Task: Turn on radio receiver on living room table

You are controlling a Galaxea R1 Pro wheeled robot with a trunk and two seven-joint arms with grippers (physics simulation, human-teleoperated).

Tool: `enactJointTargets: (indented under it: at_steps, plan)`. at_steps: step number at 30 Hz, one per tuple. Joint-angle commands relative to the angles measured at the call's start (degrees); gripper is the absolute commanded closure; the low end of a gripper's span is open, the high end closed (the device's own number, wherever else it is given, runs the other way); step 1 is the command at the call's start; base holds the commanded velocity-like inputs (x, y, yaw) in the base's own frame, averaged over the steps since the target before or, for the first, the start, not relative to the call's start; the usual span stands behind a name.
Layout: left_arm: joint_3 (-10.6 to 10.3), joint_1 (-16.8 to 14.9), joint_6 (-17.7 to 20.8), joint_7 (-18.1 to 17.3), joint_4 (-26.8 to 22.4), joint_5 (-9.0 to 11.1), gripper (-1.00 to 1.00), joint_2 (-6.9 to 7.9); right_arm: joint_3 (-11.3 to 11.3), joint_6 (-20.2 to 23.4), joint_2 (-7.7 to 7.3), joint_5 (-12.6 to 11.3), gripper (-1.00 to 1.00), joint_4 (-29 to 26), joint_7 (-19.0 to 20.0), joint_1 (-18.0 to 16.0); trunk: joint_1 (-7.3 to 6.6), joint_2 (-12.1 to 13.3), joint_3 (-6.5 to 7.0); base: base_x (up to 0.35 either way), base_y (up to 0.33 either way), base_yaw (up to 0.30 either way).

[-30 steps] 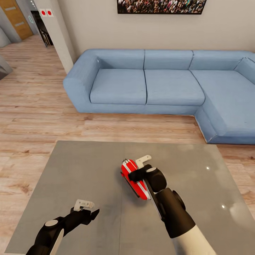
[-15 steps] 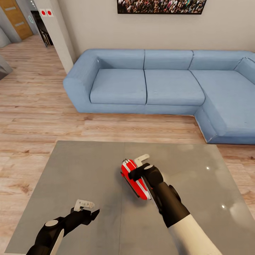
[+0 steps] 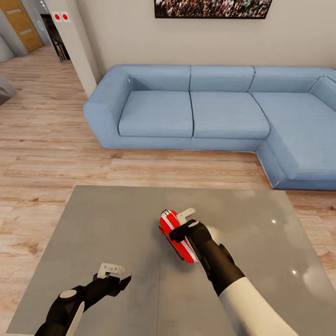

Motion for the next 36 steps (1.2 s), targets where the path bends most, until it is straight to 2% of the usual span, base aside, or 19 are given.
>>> enactJointTargets:
  at_steps: [1, 5, 8, 21, 25, 28, 36]
  plan:
    - [0.0, -0.02, 0.0, 0.0, -0.02, 0.0, -1.0, 0.0, -0.01, -0.07, 0.0, -0.01, -1.0, 0.09, 0.0, -0.01, 0.0, 0.0, 0.0, 0.0, 0.0, 0.0]
    - [0.0, -0.04, 0.0, 0.0, -0.01, 0.0, -1.0, 0.01, -0.11, -0.66, 0.0, -0.05, -1.0, 0.73, 0.0, -0.03, 0.0, 0.0, 0.0, 0.0, 0.0, 0.0]
    - [0.0, -0.1, 0.0, 0.0, 0.0, 0.0, -1.0, 0.0, -0.2, -2.06, 0.0, 0.08, -1.0, 3.32, 0.06, -0.04, 0.0, 0.0, 0.0, 0.0, 0.0, 0.0]
    - [0.0, -0.09, 0.0, 0.0, 0.0, 0.0, -1.0, 0.0, -0.3, -2.69, 0.0, 0.15, -1.0, 4.81, 0.09, -0.14, 0.0, 0.0, 0.0, 0.0, 0.0, 0.0]
    - [0.0, -0.1, -0.17, 0.0, 0.0, 0.0, -1.0, 0.0, -0.38, -2.82, -0.03, 0.06, -1.0, 6.31, 0.08, -1.69, 0.0, 0.0, 0.0, 0.0, 0.0, 0.0]
    - [0.0, -0.1, -0.23, 0.0, 0.06, 0.0, -1.0, 0.0, -0.86, -3.65, -0.65, -0.08, -1.0, 8.03, 0.09, -2.64, 0.0, 0.0, 0.0, 0.0, 0.0, 0.0]
    - [0.0, -0.1, -0.26, 0.0, 0.34, 0.0, -1.0, 0.0, -1.49, -6.22, -1.08, -0.15, -1.0, 11.47, 0.09, -3.09, 0.0, 0.0, 0.0, 0.0, 0.0, 0.0]
